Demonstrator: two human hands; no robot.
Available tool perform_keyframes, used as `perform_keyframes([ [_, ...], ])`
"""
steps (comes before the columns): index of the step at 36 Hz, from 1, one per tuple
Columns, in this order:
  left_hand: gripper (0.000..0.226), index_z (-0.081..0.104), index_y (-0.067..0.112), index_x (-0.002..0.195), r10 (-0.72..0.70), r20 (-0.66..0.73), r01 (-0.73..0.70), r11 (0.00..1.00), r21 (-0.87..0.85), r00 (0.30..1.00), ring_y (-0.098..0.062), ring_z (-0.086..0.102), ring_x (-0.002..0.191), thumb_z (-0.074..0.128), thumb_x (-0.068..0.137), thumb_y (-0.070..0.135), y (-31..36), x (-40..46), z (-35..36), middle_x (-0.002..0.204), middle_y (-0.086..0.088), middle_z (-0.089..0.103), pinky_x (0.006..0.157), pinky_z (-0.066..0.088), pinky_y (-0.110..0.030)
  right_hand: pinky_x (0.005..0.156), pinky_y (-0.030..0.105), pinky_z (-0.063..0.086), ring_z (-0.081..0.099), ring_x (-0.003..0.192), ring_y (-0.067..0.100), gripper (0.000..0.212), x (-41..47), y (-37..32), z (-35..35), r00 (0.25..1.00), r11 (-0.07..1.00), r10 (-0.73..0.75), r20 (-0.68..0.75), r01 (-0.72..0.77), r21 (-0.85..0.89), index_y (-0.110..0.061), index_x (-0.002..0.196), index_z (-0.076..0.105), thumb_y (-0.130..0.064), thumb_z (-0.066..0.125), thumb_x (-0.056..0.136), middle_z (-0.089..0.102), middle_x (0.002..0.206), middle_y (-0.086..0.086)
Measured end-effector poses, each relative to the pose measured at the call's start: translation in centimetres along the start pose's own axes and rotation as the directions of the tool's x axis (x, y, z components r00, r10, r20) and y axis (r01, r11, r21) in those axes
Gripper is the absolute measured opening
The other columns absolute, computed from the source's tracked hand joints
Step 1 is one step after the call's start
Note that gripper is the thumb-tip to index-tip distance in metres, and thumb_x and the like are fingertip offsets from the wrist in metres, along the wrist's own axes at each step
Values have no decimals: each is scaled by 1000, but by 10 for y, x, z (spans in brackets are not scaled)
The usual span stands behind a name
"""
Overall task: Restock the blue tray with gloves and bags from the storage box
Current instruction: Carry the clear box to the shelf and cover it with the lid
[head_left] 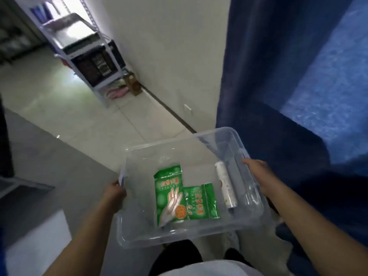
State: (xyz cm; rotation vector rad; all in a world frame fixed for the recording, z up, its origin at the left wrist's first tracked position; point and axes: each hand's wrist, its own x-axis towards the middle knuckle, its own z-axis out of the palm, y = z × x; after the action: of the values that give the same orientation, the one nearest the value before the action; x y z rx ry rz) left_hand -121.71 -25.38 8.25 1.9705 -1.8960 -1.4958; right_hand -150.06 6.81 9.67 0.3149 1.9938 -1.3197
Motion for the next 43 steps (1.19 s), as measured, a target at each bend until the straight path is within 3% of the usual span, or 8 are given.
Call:
perform_keyframes([
  [6,44,62,13,117,-173,-143,138,965,-224,975,-22,48,51,50,86,-16,20,26,-19,67,-11,56,26,35,-17,92,45,53,65,100,34,57,75,-111,78,984,988,-56,171,79,-129,-10,122,62,-39,66,73,67,114,14],
  [11,64,58,22,134,-221,-184,159,940,-303,958,-28,52,59,48,82,-14,42,87,-44,90,-13,65,40,39,-24,93,52,53,66,101,38,72,132,-190,153,974,977,-72,214,112,-179,-6,121,63,-46,73,61,68,112,18],
  [15,52,66,17,119,-190,-214,121,947,-298,958,-29,56,56,49,78,-9,70,155,-65,78,-13,65,41,39,-23,43,23,52,69,53,15,42,162,-250,212,970,972,-97,225,141,-189,-7,108,69,-33,73,76,70,81,9],
  [17,48,66,16,117,-179,-213,112,949,-294,960,-32,61,62,51,77,-6,87,183,-78,85,-16,68,50,40,-28,36,18,44,62,40,13,33,172,-281,237,971,968,-106,213,150,-202,-8,106,68,-29,71,80,66,75,8],
  [23,63,58,26,133,-198,-168,117,910,-397,966,-26,56,60,54,80,-7,156,267,-132,92,-9,68,47,40,-23,53,28,42,53,50,21,26,198,-376,307,957,957,-109,268,174,-233,-7,90,66,-32,62,87,58,63,7],
  [27,65,55,27,137,-209,-141,130,891,-434,968,-24,57,65,56,82,-9,204,323,-166,94,-6,65,49,42,-23,41,19,40,48,45,18,23,223,-427,358,954,952,-131,268,197,-236,-8,81,62,-28,60,90,53,55,5],
  [37,59,58,22,133,-318,-88,252,868,-429,944,-39,60,94,60,82,-9,282,487,-251,113,-18,61,81,56,-57,58,28,42,57,71,21,38,341,-549,536,919,931,-35,392,173,-322,-13,107,68,-43,60,85,63,96,8],
  [43,52,56,20,135,-454,-108,340,786,-517,884,-36,60,89,59,88,-2,314,551,-315,104,-19,62,84,54,-60,47,20,45,66,61,21,33,381,-630,677,865,903,81,496,146,-403,-11,90,70,-42,61,86,72,75,7],
])
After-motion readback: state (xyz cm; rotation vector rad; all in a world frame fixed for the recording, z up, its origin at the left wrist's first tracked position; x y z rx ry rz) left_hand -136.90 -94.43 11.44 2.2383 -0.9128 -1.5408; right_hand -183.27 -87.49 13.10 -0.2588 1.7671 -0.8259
